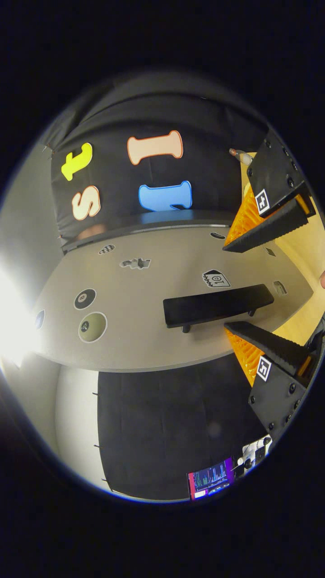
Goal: Open the shoe cabinet door, grab the shoes and put them into the shoe cabinet, then close the shoe cabinet door.
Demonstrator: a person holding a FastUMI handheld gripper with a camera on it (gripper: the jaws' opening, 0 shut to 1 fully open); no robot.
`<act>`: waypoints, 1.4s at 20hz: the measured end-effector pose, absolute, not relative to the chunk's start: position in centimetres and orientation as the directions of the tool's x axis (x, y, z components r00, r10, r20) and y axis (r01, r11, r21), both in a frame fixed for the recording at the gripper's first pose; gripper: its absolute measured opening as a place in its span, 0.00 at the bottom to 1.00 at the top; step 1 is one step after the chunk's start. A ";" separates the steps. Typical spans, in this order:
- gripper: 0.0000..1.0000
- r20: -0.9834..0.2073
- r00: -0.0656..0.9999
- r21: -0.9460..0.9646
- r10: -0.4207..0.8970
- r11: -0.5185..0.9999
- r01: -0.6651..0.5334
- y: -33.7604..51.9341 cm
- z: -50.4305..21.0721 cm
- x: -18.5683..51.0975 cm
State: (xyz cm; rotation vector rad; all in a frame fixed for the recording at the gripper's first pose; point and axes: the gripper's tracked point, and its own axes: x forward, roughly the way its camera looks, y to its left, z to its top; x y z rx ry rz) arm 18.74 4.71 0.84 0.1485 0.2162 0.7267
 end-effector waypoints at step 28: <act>0.98 -0.173 0.788 0.109 0.591 0.806 -0.581 25.8 -0.5 24.3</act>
